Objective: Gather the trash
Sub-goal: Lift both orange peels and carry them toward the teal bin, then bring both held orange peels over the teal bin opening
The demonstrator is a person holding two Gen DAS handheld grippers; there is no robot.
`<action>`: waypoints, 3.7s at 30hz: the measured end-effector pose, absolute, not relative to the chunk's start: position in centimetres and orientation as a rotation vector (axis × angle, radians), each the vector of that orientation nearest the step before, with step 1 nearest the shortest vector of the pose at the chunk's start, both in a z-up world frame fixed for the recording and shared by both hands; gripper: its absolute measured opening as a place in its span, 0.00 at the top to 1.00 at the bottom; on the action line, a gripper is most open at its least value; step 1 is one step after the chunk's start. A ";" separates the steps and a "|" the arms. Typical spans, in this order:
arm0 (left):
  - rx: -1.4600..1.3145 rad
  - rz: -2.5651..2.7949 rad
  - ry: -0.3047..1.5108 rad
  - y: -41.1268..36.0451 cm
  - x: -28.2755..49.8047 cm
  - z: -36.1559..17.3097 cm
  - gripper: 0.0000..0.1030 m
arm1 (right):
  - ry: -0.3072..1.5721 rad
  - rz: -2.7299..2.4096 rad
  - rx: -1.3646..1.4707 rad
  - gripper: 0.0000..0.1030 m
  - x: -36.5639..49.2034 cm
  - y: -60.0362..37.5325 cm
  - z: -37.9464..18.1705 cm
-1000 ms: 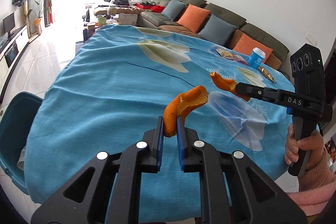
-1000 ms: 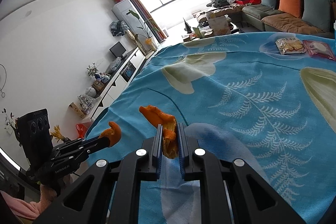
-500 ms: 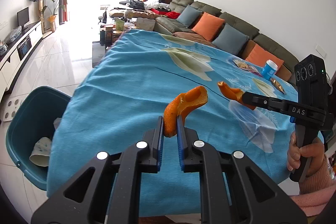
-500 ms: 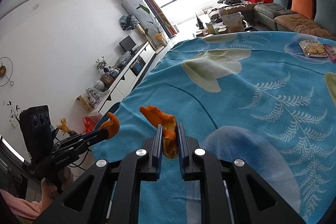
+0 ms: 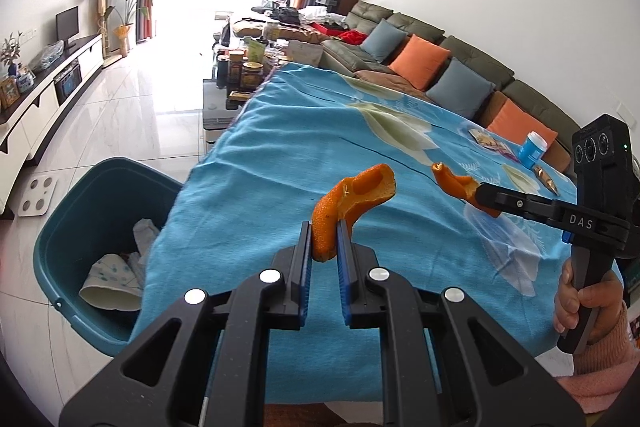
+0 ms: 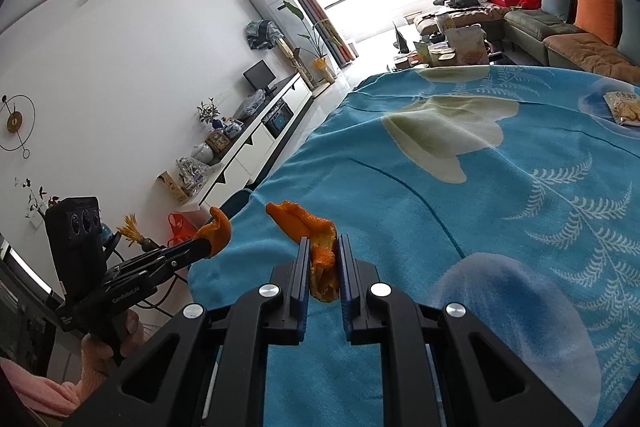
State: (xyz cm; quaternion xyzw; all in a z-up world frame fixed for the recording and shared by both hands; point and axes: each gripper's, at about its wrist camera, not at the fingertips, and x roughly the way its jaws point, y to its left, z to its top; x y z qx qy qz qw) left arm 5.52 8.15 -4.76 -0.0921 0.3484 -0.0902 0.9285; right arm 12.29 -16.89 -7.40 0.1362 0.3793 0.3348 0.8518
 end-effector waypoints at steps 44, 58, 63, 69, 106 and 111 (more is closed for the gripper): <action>-0.242 -0.003 0.671 15.5 3.4 -4.0 0.88 | 0.834 0.867 0.219 0.88 14.2 -8.0 -7.2; -0.263 0.049 0.668 17.8 3.0 -4.2 0.88 | 0.855 0.909 0.199 0.88 14.8 -5.5 -7.2; -0.269 0.066 0.668 18.5 2.9 -4.3 0.88 | 0.859 0.920 0.191 0.88 14.9 -4.6 -7.2; -0.277 0.080 0.668 19.2 2.9 -4.5 0.88 | 0.865 0.935 0.179 0.88 15.1 -3.7 -7.2; -0.316 0.147 0.672 21.4 3.0 -5.4 0.88 | 0.888 0.998 0.088 0.88 15.6 2.2 -6.9; -0.321 0.155 0.673 21.5 3.0 -5.7 0.88 | 0.891 1.002 0.079 0.88 15.6 2.8 -7.0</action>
